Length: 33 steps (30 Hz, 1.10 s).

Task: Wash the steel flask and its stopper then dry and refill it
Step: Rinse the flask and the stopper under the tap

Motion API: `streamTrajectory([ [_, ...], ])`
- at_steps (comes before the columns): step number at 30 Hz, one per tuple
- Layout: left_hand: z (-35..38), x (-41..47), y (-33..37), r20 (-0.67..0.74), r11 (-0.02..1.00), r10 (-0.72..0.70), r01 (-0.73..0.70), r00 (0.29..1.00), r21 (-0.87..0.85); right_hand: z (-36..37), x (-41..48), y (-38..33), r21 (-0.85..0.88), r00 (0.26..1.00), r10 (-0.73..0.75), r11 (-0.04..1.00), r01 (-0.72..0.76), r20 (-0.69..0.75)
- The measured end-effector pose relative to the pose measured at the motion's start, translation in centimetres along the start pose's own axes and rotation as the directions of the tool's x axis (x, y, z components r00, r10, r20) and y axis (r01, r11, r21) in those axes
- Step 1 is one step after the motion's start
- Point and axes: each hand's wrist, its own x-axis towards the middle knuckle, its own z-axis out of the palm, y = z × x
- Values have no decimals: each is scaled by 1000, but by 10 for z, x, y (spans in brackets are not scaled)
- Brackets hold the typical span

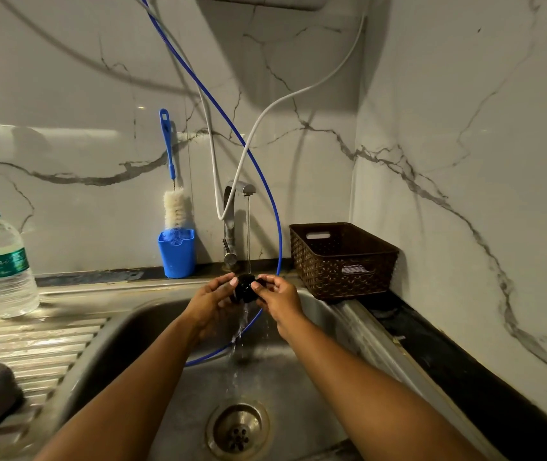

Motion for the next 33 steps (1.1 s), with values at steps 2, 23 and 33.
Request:
streamTrajectory([
  [2, 2, 0, -1, 14, 999, -47, 47, 999, 17, 1, 0, 0, -24, 998, -37, 999, 38, 42],
  [23, 8, 4, -9, -124, 977, 15, 12, 992, 214, -2, -3, 0, 7, 996, 55, 998, -56, 75],
  [33, 15, 7, -7, -46, 978, -44, 52, 998, 200, -14, 2, 2, -509, 950, -313, 818, 269, -1],
])
